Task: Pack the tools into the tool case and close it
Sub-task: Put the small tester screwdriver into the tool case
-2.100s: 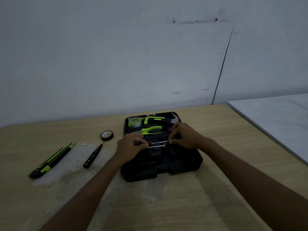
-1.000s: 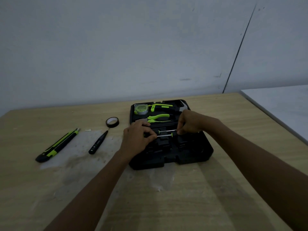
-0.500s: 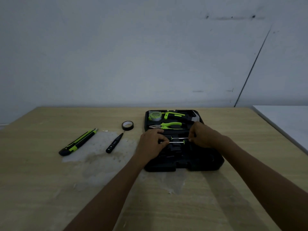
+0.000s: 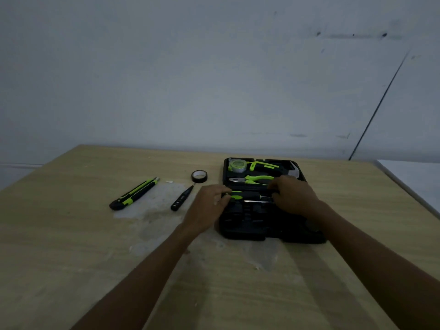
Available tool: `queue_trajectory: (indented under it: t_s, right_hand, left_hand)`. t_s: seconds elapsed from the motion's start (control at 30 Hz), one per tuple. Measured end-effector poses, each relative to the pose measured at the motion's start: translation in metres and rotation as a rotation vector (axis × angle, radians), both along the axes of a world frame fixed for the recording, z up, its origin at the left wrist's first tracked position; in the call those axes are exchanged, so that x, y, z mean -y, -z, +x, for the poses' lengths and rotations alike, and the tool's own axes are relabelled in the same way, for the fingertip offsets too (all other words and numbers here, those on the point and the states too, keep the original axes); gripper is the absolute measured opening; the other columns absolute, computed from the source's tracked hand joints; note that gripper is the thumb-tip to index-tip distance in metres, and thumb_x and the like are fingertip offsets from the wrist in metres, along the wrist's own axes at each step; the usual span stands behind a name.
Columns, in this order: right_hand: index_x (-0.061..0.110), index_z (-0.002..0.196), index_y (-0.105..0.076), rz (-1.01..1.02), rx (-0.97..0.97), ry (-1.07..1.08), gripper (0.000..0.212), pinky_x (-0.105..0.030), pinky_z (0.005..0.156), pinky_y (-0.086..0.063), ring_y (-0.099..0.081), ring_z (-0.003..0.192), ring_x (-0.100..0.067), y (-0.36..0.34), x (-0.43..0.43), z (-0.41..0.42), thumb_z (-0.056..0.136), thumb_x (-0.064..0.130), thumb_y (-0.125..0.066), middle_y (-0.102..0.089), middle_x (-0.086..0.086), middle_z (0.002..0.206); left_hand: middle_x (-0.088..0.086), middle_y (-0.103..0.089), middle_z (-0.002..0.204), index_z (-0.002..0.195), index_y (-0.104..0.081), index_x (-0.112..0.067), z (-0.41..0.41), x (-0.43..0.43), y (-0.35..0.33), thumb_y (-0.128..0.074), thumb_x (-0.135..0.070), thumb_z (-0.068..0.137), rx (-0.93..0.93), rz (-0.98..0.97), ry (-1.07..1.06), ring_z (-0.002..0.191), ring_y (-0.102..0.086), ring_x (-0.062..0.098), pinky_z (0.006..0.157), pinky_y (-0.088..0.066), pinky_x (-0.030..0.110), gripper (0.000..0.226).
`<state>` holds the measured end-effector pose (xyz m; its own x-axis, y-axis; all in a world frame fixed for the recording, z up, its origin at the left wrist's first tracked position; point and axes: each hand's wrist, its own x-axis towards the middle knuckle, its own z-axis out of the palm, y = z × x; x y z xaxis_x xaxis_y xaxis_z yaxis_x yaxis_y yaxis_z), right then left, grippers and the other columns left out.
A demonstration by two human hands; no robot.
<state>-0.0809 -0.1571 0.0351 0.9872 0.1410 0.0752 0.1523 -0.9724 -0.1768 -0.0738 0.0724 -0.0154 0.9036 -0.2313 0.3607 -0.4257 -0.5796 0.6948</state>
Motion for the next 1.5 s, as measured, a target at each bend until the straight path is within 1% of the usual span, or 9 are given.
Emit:
queue_trajectory:
  t_s: [0.2,0.3,0.43,0.57,0.8,1.0,1.2,1.33,1.5]
  right_hand:
    - [0.019,0.124,-0.058,0.137,0.005,-0.123,0.038,-0.045,0.093,-0.051,-0.056,0.117,-0.031,-0.006,-0.057,0.013,0.087,0.025,-0.057,-0.059,-0.009,0.130]
    - [0.019,0.125,-0.057,0.156,-0.037,-0.219,0.040,-0.045,0.093,-0.051,-0.058,0.116,-0.030,-0.002,-0.087,0.029,0.085,0.023,-0.056,-0.061,-0.008,0.127]
    - [0.020,0.134,-0.049,0.154,-0.093,-0.316,0.046,-0.044,0.097,-0.049,-0.054,0.121,-0.027,0.004,-0.122,0.048,0.089,0.025,-0.057,-0.054,-0.006,0.137]
    - [0.019,0.139,-0.044,0.106,-0.146,-0.395,0.051,-0.044,0.102,-0.045,-0.048,0.127,-0.027,0.016,-0.150,0.068,0.090,0.025,-0.059,-0.050,-0.006,0.141]
    - [0.022,0.139,-0.042,0.033,-0.224,-0.450,0.052,-0.044,0.102,-0.043,-0.047,0.127,-0.028,0.033,-0.169,0.093,0.090,0.033,-0.058,-0.048,-0.005,0.142]
    - [0.027,0.110,-0.069,0.156,-0.140,-0.494,0.026,-0.034,0.072,-0.050,-0.063,0.088,-0.021,0.040,-0.168,0.098,0.087,0.036,-0.059,-0.070,0.000,0.103]
    - [0.021,0.098,-0.073,0.224,-0.036,-0.457,0.018,-0.031,0.068,-0.037,-0.053,0.072,-0.022,0.047,-0.163,0.097,0.087,0.030,-0.062,-0.064,-0.001,0.080]
    - [0.012,0.099,-0.074,0.296,0.043,-0.459,0.018,-0.035,0.070,-0.044,-0.055,0.079,-0.026,0.040,-0.157,0.093,0.086,0.021,-0.065,-0.064,-0.008,0.084]
    - [0.016,0.106,-0.071,0.339,0.129,-0.397,0.024,-0.039,0.078,-0.044,-0.056,0.090,-0.031,0.030,-0.124,0.081,0.086,0.028,-0.065,-0.063,-0.012,0.094]
  left_hand:
    - [0.014,-0.061,0.111,0.117,-0.061,-0.012,0.017,-0.060,0.006,-0.066,-0.044,0.079,-0.106,0.121,-0.368,0.107,-0.055,0.030,0.089,-0.049,0.042,0.050]
    - [0.014,-0.056,0.121,0.121,-0.056,-0.012,0.019,-0.081,0.010,-0.068,-0.062,0.066,-0.215,0.108,-0.443,0.114,-0.052,0.030,0.092,-0.049,0.049,0.075]
    - [0.008,-0.052,0.126,0.124,-0.054,-0.018,0.023,-0.093,0.018,-0.062,-0.068,0.068,-0.306,0.275,-0.475,0.121,-0.045,0.029,0.098,-0.044,0.048,0.076]
    - [0.006,-0.055,0.120,0.118,-0.060,-0.025,0.029,-0.095,0.018,-0.063,-0.055,0.075,-0.322,0.359,-0.490,0.123,-0.041,0.031,0.098,-0.032,0.047,0.053]
    - [0.003,-0.066,0.101,0.107,-0.067,-0.031,0.045,-0.121,0.031,-0.053,-0.037,0.076,-0.299,0.233,-0.409,0.108,-0.052,0.033,0.098,-0.038,0.048,0.035]
    - [0.007,-0.067,0.105,0.110,-0.067,-0.025,0.044,-0.121,0.027,-0.048,-0.038,0.077,-0.190,0.207,-0.340,0.107,-0.052,0.036,0.097,-0.039,0.051,0.040]
    - [0.004,-0.066,0.109,0.113,-0.065,-0.028,0.052,-0.115,0.035,-0.055,-0.040,0.079,-0.185,0.159,-0.311,0.108,-0.056,0.030,0.093,-0.045,0.055,0.038]
    - [0.015,-0.067,0.103,0.110,-0.068,-0.011,0.049,-0.102,0.023,-0.066,-0.015,0.082,-0.099,0.072,-0.288,0.099,-0.060,0.030,0.090,-0.048,0.041,0.029]
    - [0.015,-0.063,0.101,0.110,-0.067,-0.007,0.040,-0.080,0.000,-0.069,-0.012,0.080,-0.075,-0.007,-0.254,0.092,-0.056,0.023,0.080,-0.038,0.024,0.030]
